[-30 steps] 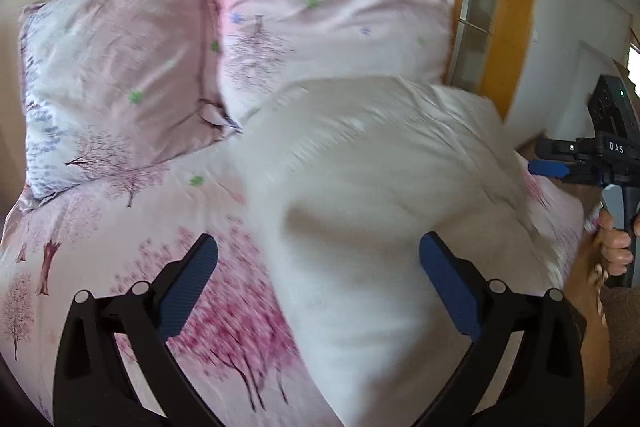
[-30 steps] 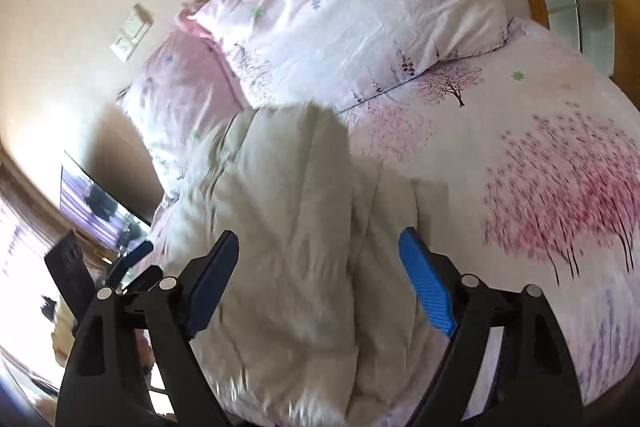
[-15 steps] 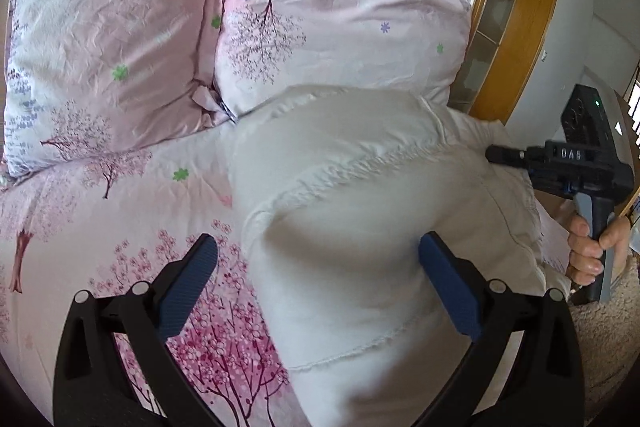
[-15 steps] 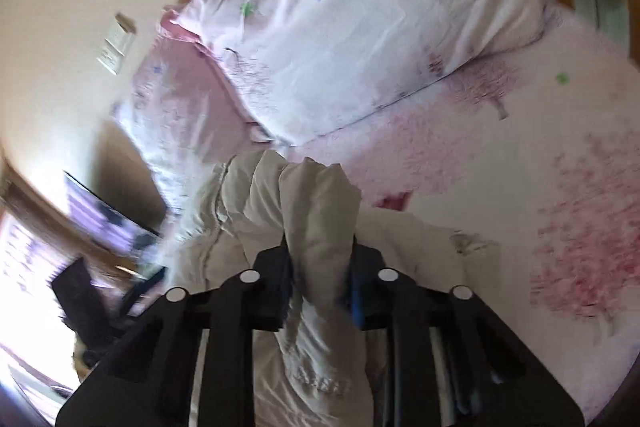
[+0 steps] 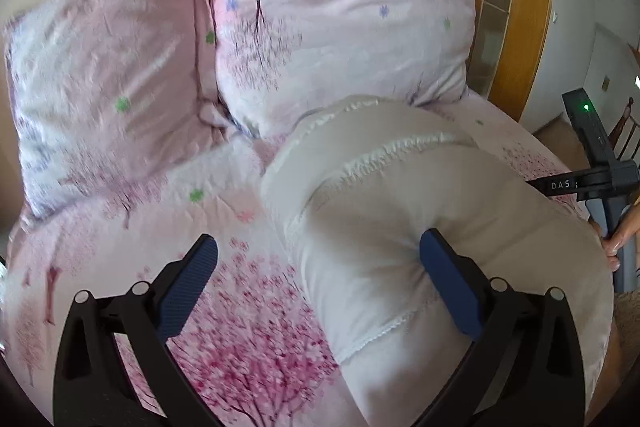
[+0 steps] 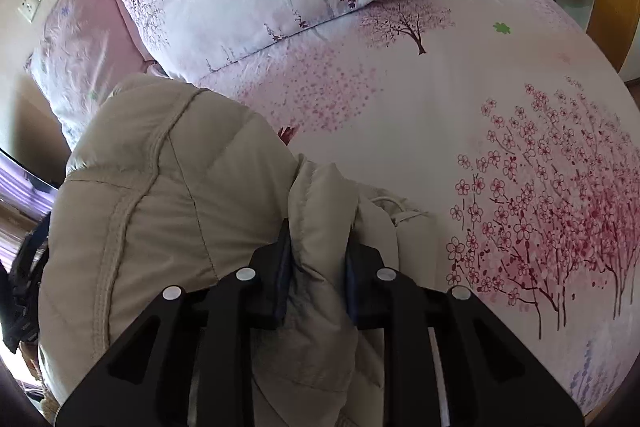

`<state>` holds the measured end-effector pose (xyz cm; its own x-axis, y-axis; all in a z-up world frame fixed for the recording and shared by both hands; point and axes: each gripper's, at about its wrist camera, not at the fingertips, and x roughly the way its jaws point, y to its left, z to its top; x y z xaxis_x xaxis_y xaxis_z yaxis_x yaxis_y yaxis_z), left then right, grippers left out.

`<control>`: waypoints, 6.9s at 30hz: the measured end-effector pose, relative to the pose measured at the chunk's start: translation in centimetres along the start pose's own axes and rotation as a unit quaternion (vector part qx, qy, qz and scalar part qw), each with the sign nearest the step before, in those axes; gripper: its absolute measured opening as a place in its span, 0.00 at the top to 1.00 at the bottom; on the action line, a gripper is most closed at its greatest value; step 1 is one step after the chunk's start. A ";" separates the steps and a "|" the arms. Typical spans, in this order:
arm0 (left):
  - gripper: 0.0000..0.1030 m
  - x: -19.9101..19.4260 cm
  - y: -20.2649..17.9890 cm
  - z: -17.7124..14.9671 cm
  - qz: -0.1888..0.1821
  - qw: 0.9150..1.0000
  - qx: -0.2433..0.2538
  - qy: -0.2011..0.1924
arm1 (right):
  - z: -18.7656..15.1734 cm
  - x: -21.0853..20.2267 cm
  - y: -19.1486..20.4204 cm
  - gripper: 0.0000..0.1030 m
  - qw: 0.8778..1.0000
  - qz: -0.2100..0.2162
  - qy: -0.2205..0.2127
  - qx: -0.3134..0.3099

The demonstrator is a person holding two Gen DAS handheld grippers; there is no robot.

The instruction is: Fold large clothes

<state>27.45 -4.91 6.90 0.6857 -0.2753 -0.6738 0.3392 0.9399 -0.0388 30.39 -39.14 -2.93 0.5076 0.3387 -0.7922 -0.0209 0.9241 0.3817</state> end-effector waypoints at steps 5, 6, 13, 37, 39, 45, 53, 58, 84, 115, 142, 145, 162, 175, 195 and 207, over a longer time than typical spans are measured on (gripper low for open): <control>0.02 1.0 0.1 -0.7 0.001 1.000 0.007 0.019 | -0.6 -4.2 0.9 0.57 0.997 -0.040 -0.064 -0.018; 0.02 1.0 0.0 -0.8 0.005 1.000 0.011 0.019 | -0.9 -5.2 1.2 0.57 0.996 -0.038 -0.082 -0.021; 0.02 1.2 -0.2 -1.0 0.010 1.000 0.015 0.018 | -6.5 -9.3 5.1 0.59 0.985 0.009 -0.153 -0.085; 0.02 -1.4 4.4 -1.9 -0.042 0.996 -0.073 -0.026 | -9.3 -3.7 3.4 0.58 0.994 0.041 -0.090 -0.047; 0.02 -1.7 4.6 -2.0 -0.030 0.997 -0.067 -0.027 | -9.2 -3.3 3.4 0.58 0.994 0.043 -0.087 -0.045; 0.02 -2.7 3.2 -2.1 -0.013 0.999 -0.031 -0.034 | -9.4 -4.5 3.0 0.56 0.994 0.064 -0.087 -0.024; 0.02 -2.1 2.1 -2.6 -0.010 1.000 -0.011 -0.017 | -8.6 -8.7 1.1 0.03 0.989 0.102 -0.105 0.022; 0.02 -1.7 2.6 -2.6 -0.028 0.999 -0.027 -0.006 | -7.5 -7.7 -1.2 0.01 0.991 0.098 -0.055 0.075; 0.02 4.2 5.3 -5.0 -0.329 0.913 -0.215 0.108 | -4.5 2.0 -3.2 0.01 0.950 0.255 0.130 0.125; 0.25 0.9 8.8 -4.8 -0.348 0.907 -0.233 0.034 | -2.0 3.5 2.7 0.48 0.923 0.377 0.048 0.068; 0.09 -0.8 20.3 -4.9 -0.044 0.980 -0.188 -0.053 | 4.8 14.5 16.7 0.24 0.966 0.239 0.097 0.034; 0.02 -4.2 17.2 -4.1 0.063 0.989 -0.103 -0.090 | 4.4 10.4 17.6 0.22 0.986 0.165 0.033 -0.017; 0.02 -3.2 9.1 -5.7 0.026 0.998 -0.031 -0.040 | -5.9 3.0 25.1 0.73 0.965 0.063 -0.140 -0.213; 0.02 -0.8 7.2 -7.4 0.068 0.998 -0.006 -0.015 | -2.5 3.5 23.8 0.74 0.974 0.086 -0.116 -0.172; 0.02 -0.6 6.0 -6.6 0.073 0.997 0.001 -0.036 | 7.9 12.0 25.2 0.73 0.991 -0.028 0.011 -0.132; 0.02 -2.7 7.5 -6.8 0.073 0.995 -0.036 -0.060 | -0.4 3.7 23.1 0.61 0.983 0.024 -0.132 -0.122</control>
<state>23.77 4.21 3.38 0.7976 -0.1530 -0.5835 0.1864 0.9825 -0.0028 31.42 -16.50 2.77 0.7067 0.3548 -0.6121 -0.2401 0.9341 0.2642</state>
